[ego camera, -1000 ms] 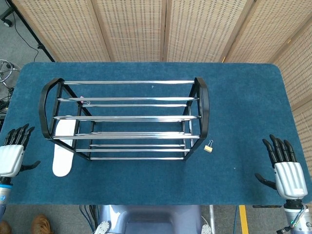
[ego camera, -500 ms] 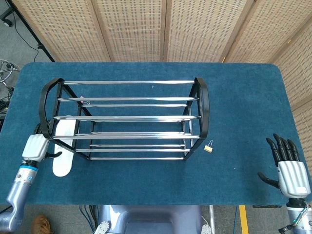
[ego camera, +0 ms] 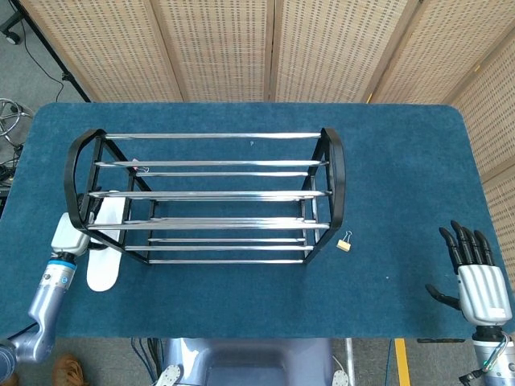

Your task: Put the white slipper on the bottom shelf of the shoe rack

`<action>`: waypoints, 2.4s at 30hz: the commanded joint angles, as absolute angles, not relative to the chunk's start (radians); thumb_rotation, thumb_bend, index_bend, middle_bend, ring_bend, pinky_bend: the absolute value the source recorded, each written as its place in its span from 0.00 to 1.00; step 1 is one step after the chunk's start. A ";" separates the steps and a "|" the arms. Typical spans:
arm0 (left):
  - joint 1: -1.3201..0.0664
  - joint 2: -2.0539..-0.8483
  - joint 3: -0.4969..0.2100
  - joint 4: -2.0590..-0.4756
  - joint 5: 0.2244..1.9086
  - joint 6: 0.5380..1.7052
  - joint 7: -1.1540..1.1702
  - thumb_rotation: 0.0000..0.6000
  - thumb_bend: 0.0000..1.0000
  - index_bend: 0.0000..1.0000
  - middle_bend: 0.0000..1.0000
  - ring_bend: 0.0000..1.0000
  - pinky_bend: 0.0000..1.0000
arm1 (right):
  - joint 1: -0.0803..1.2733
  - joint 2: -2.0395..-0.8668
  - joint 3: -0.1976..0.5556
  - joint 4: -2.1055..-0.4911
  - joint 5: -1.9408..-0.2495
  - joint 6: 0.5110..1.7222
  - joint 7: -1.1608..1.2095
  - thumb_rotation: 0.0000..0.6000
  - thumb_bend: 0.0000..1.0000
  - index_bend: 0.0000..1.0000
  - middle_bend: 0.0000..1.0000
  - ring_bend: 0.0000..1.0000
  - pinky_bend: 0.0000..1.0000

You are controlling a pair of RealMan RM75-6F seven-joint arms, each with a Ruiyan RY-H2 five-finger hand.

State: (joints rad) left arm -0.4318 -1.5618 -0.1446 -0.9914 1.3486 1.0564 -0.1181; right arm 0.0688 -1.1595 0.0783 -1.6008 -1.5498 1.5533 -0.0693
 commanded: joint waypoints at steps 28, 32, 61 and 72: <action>-0.441 -1.650 -0.101 -0.795 1.435 1.182 -0.243 1.00 0.47 0.72 0.52 0.47 0.53 | 0.070 -1.153 0.077 -1.604 -1.543 1.542 -0.071 1.00 0.00 0.00 0.00 0.00 0.00; -0.429 -1.594 -0.050 -0.818 1.515 1.243 -0.345 1.00 0.47 0.72 0.52 0.47 0.53 | 0.070 -1.153 0.077 -1.604 -1.543 1.542 -0.071 1.00 0.00 0.00 0.00 0.00 0.00; -0.279 -1.546 0.241 -0.637 1.893 1.711 -0.575 1.00 0.47 0.72 0.52 0.47 0.53 | 0.070 -1.153 0.077 -1.604 -1.543 1.542 -0.071 1.00 0.00 0.00 0.00 0.00 0.00; -0.367 -1.534 0.268 -0.845 2.016 1.731 -0.398 1.00 0.47 0.72 0.52 0.47 0.53 | 0.070 -1.153 0.077 -1.604 -1.543 1.542 -0.071 1.00 0.00 0.00 0.00 0.00 0.00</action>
